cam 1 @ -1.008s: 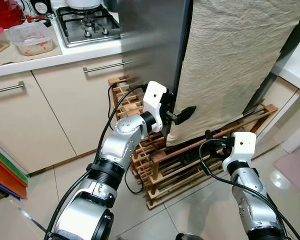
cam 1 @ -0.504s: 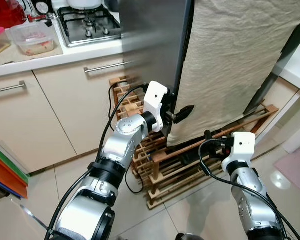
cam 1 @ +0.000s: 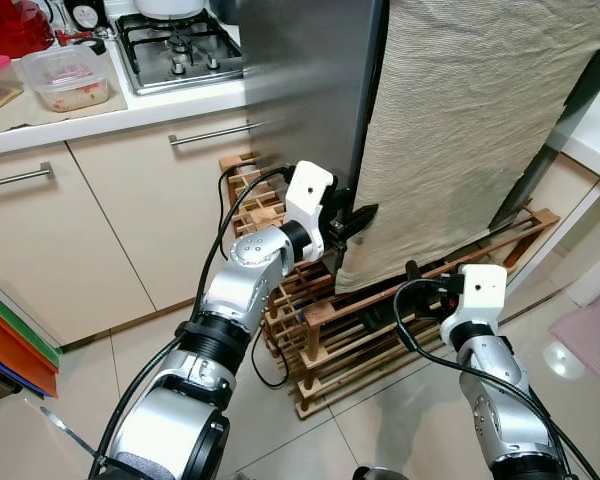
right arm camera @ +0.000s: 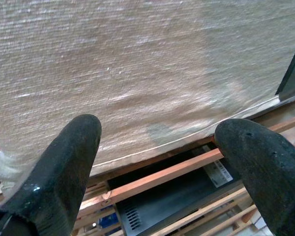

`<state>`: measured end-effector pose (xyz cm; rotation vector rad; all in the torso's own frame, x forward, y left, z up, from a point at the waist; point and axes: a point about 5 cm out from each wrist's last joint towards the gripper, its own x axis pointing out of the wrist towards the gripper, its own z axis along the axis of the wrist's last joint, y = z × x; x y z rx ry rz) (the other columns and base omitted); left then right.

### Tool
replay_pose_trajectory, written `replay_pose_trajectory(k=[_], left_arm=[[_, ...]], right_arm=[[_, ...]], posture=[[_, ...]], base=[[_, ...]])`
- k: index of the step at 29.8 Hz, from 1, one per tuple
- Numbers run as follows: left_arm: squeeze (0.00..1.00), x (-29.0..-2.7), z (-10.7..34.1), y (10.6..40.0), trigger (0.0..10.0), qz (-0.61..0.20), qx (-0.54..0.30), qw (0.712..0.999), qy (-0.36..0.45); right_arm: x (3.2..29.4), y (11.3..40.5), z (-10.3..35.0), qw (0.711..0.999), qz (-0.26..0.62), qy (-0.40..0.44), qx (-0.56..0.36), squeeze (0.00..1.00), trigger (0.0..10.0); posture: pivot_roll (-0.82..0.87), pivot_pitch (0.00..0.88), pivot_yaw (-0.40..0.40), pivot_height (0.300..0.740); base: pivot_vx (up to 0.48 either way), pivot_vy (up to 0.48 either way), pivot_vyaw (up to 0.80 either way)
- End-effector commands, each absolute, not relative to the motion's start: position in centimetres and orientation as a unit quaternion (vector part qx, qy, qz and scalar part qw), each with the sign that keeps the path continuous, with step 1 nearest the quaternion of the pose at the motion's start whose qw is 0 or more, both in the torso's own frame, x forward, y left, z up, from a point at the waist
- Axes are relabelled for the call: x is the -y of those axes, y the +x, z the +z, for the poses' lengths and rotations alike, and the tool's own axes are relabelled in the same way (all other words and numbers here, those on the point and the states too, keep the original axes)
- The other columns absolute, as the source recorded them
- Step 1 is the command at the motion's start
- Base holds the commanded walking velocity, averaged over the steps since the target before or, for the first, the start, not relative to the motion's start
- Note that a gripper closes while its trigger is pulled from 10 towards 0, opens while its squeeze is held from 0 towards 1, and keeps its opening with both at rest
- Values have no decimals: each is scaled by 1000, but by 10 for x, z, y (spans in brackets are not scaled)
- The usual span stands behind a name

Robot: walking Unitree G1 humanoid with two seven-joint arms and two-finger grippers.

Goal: Restocking fridge

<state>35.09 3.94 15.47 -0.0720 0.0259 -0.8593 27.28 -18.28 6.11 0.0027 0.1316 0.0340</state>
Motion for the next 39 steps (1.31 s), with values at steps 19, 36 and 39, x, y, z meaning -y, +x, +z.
replay_pose_trajectory(k=[19,36,39], left_arm=[[1000,-45,158,356,10000,-398,-11,917,-36],[1000,-41,160,353,10000,-419,-8,906,-57],[1000,-40,160,352,10000,-422,-8,905,-58]], right_arm=[[181,276,63,998,23,1,-62,0,10000],[179,277,62,998,25,1,-65,0,10000],[180,277,62,998,25,0,-65,0,10000]], posture=[[-81,8,25,740],[-83,9,23,740],[-84,9,24,740]], base=[[0,0,0],[0,0,0],[0,0,0]])
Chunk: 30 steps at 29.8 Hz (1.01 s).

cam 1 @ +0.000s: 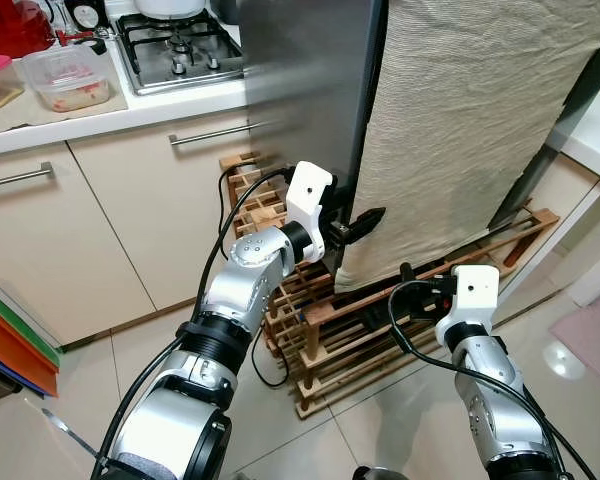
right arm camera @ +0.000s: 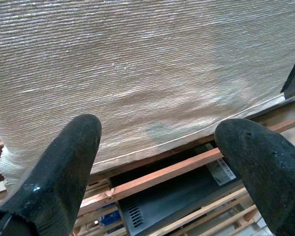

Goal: Restocking fridge

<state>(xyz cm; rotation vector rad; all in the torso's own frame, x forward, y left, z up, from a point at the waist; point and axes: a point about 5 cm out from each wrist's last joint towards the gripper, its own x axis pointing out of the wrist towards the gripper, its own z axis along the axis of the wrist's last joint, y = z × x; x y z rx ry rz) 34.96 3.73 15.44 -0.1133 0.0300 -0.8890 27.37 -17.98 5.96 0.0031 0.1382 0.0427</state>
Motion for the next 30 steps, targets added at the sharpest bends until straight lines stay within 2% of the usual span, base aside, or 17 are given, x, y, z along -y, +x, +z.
replay_pose_trajectory(k=[1,19,20,27,30], left_arm=[[1000,-40,160,352,10000,-422,-8,905,-58],[1000,-48,156,358,10000,-406,-17,913,-41],[0,-48,156,358,10000,-404,-17,914,-38],[0,-51,153,359,10000,-396,-24,917,-37],[0,-45,151,354,10000,-419,-32,906,-58]], right_arm=[[180,277,62,998,25,0,-65,0,10000],[183,273,61,997,27,0,-67,0,10000],[183,274,61,997,27,0,-67,0,10000],[183,274,61,997,31,0,-68,0,10000],[183,274,60,997,32,0,-69,0,10000]], posture=[[-84,9,24,740],[-84,9,22,740],[-84,8,22,740],[-83,1,25,740],[-81,0,27,740]], base=[[0,0,0],[0,0,0],[0,0,0],[0,0,0],[0,0,0]])
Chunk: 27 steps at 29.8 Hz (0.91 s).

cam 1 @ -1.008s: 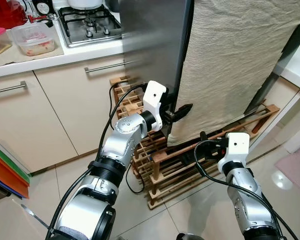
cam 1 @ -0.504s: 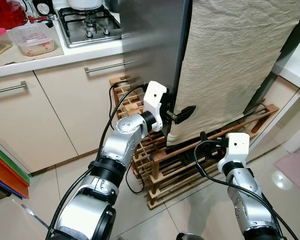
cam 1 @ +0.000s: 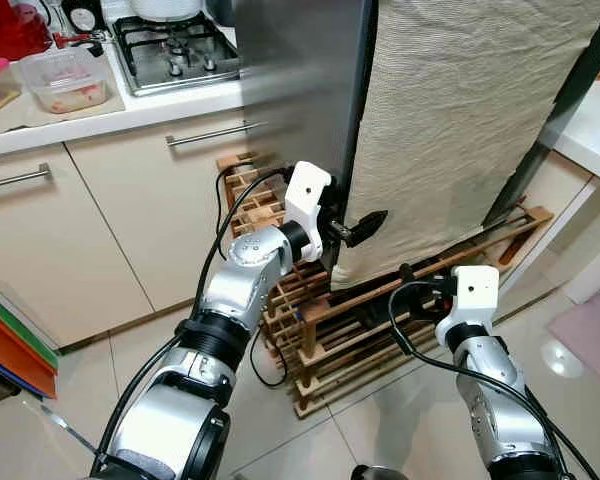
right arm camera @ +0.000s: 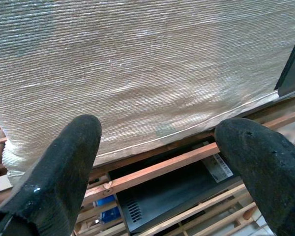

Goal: Restocking fridge

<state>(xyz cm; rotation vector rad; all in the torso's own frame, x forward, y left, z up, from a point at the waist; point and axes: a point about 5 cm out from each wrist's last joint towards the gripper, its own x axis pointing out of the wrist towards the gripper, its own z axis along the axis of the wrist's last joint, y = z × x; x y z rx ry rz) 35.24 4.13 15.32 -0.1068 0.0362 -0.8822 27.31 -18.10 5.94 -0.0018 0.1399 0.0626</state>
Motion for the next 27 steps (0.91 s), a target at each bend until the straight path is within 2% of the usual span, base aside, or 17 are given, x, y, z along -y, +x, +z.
replay_pose_trajectory(k=[1,6,14,23,27], left_arm=[[0,-45,151,354,10000,-419,-32,906,-58],[0,-33,158,346,10000,-460,-19,885,-74],[0,-35,161,342,10000,-494,-21,865,-82],[0,-39,174,329,10000,-576,-22,808,-121],[0,-41,180,326,10000,-597,-20,791,-133]], right_arm=[[183,274,60,997,32,0,-69,0,10000],[182,275,59,997,35,-1,-71,0,10000],[183,275,58,997,37,-3,-73,0,10000],[182,274,55,996,39,-3,-76,0,10000],[183,273,55,996,39,-3,-77,0,10000]], posture=[[-81,0,27,740],[-79,0,26,740],[-81,0,23,740],[-82,0,23,740],[-82,0,22,740]], base=[[0,0,0],[0,0,0],[0,0,0],[0,0,0],[0,0,0]])
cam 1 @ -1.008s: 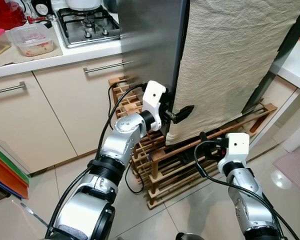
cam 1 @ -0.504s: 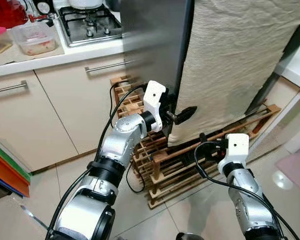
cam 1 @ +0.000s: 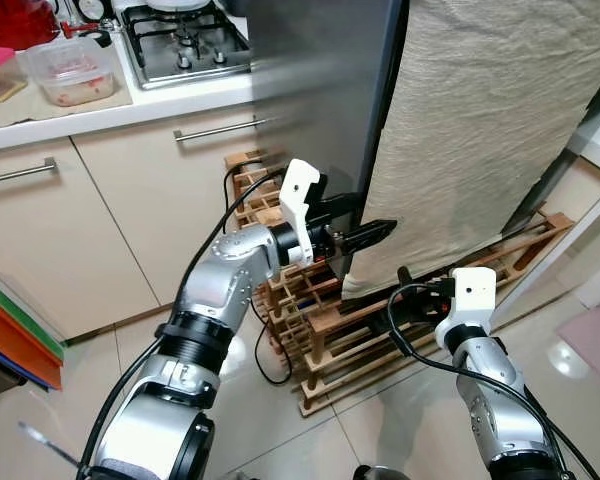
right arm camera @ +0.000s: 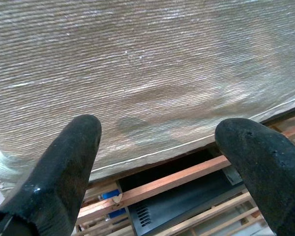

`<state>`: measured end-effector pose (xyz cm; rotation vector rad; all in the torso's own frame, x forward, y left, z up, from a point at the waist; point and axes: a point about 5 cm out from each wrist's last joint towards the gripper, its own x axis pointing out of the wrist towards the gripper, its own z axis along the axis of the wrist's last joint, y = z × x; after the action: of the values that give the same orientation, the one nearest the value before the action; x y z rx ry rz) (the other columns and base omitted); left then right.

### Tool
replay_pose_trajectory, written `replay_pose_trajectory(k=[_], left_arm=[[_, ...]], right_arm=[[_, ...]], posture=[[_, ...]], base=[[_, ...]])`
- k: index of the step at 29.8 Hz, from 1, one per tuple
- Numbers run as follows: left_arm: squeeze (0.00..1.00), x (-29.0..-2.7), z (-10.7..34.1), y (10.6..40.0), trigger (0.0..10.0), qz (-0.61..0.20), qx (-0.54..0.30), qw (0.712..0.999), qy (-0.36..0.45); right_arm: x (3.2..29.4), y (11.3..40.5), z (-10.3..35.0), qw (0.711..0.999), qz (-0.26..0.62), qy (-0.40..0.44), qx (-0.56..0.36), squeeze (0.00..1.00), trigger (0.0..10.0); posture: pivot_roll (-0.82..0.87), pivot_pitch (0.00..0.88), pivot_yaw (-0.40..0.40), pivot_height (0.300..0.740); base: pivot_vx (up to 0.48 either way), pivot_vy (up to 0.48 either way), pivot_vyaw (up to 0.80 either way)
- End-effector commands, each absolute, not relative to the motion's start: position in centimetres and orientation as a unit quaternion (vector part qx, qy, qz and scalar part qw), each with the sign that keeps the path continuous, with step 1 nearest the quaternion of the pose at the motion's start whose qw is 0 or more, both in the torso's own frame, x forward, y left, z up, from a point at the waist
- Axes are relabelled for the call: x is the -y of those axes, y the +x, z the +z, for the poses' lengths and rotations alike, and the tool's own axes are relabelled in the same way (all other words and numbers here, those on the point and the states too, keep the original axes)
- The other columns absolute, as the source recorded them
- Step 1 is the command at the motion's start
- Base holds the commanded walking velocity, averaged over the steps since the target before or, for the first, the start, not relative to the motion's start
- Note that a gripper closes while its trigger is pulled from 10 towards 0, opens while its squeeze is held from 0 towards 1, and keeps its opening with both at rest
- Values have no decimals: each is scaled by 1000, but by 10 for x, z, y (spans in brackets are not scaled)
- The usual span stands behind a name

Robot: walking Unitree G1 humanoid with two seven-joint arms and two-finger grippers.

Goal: Restocking fridge

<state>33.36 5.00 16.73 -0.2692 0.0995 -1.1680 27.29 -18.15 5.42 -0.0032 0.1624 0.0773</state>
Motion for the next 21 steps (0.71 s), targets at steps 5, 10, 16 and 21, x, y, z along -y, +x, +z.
replay_pose_trajectory(k=[5,10,16,21], left_arm=[[0,-43,184,322,10000,-611,-19,780,-133],[0,-45,188,324,10000,-610,-18,780,-140],[0,-46,195,324,10000,-610,-11,779,-147],[0,-48,191,331,10000,-578,-9,806,-129]], right_arm=[[183,271,54,996,41,-4,-80,0,10000],[184,271,53,996,44,-4,-82,0,10000],[185,270,53,996,45,-4,-83,0,10000],[185,269,53,995,45,-2,-84,0,10000]], posture=[[-83,0,22,740],[-85,0,21,740],[-88,0,23,740],[-86,3,26,740]], base=[[0,0,0],[0,0,0],[0,0,0],[0,0,0]])
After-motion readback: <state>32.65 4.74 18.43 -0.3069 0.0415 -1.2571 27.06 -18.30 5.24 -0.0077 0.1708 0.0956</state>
